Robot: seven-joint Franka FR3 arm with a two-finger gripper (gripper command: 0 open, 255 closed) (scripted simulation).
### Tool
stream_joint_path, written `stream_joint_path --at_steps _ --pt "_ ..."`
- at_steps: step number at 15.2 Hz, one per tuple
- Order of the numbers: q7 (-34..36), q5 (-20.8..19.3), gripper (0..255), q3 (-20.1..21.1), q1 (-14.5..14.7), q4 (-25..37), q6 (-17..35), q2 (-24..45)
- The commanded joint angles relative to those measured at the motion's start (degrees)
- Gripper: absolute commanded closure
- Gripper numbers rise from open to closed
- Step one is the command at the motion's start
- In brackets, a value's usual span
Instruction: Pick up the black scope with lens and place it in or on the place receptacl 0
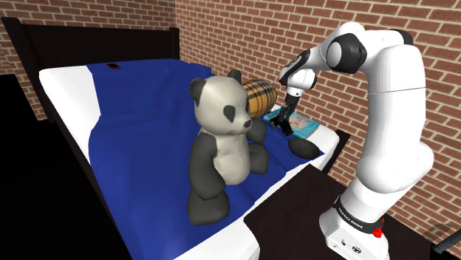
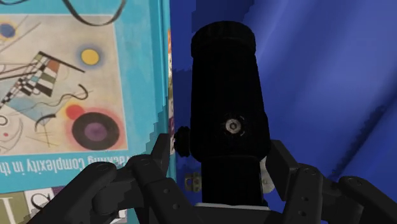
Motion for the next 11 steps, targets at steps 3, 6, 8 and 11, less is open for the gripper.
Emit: stream_joint_path --at_steps 3,6,8,11 --pt "0.84 -1.2 255 -0.73 0.47 0.47 -2.23 -1.98" --pt "1.46 -2.04 255 -1.21 0.78 0.94 -3.89 -3.33" --pt "1.86 -2.59 255 -1.5 0.97 1.31 -5.03 -4.19" --pt "2.46 -3.38 255 -1.9 1.22 1.97 -6.76 -5.43"
